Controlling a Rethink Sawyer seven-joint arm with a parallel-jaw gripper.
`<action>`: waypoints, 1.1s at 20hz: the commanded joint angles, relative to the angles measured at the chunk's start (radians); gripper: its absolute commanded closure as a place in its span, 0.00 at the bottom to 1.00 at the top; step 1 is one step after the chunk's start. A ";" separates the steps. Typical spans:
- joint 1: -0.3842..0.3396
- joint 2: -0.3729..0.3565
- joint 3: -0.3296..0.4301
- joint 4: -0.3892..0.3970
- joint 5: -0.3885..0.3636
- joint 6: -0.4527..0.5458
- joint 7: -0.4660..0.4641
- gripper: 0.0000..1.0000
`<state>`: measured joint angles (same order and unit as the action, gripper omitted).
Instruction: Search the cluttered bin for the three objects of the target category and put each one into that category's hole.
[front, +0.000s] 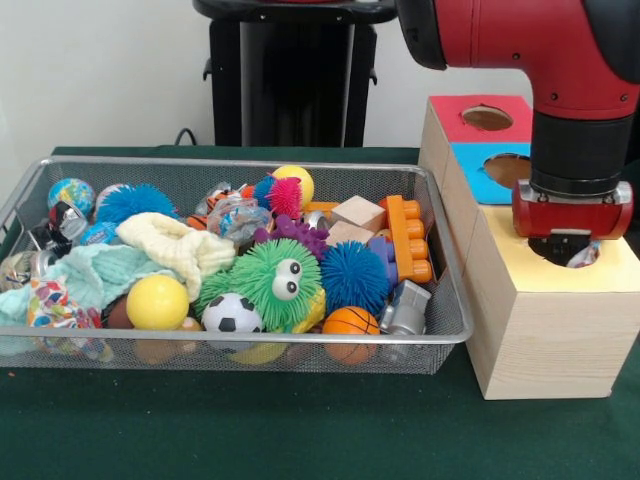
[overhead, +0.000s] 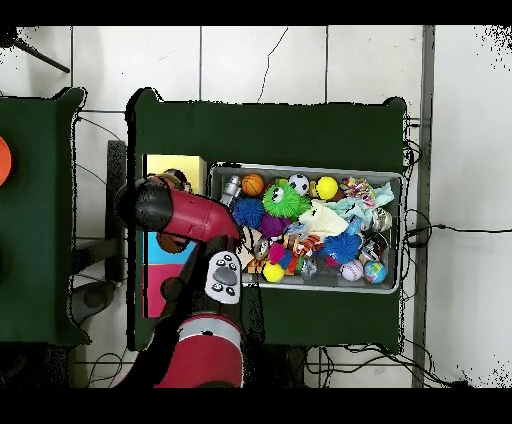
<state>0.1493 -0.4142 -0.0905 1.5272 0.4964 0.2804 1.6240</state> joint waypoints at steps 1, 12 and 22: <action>0.034 0.134 0.055 0.034 -0.046 -0.072 0.181 1.00; 0.009 0.203 0.065 -0.016 -0.057 -0.188 0.152 1.00; -0.023 0.179 0.107 0.003 -0.099 -0.215 0.160 1.00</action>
<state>0.1663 -0.3980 -0.1037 1.5078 0.4420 0.1472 1.6240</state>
